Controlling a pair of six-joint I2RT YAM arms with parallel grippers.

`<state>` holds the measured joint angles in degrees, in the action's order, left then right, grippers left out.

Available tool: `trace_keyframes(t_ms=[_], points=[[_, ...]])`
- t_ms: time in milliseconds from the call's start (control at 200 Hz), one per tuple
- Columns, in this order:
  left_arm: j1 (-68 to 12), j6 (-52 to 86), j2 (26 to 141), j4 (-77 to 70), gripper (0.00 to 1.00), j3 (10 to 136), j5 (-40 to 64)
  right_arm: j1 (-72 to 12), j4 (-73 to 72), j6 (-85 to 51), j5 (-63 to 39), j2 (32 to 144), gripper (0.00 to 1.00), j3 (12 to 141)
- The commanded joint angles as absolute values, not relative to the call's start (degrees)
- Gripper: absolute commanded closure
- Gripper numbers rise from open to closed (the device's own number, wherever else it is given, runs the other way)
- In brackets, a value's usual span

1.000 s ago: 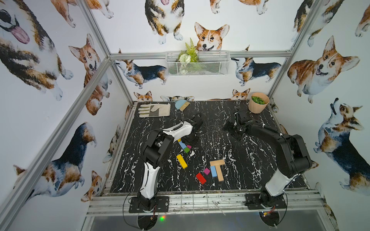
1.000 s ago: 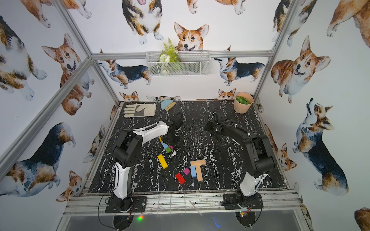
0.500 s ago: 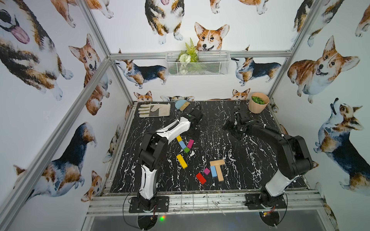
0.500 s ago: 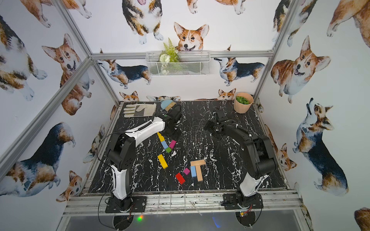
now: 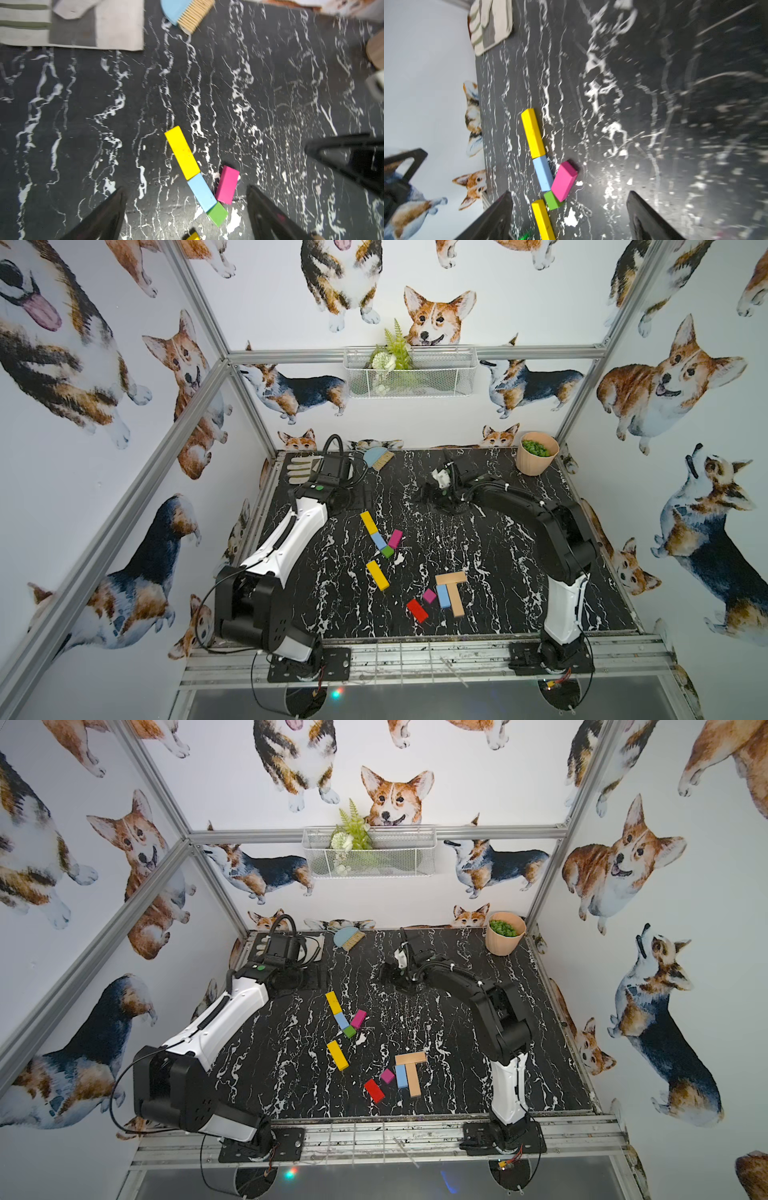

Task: Assemble the letter v with building blocks
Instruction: Assemble the building block at the center of the board.

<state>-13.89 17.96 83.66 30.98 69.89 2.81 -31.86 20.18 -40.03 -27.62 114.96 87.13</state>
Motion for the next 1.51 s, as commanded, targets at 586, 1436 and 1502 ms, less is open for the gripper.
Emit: trace_keyframes(t_ms=[586,1436,1502], points=[[-4.0,22.5,74.8,23.3,0.0,63.3,5.9,-39.2,25.3,-40.6,-28.0,127.6,0.13,99.0],[-3.3,22.7,74.3,22.6,0.0,62.8,6.6,-41.4,27.7,-40.0,-27.8,132.3,0.14,104.2],[-3.3,22.7,74.3,22.5,0.0,62.8,6.8,-41.4,27.8,-40.1,-27.7,132.3,0.14,104.2]])
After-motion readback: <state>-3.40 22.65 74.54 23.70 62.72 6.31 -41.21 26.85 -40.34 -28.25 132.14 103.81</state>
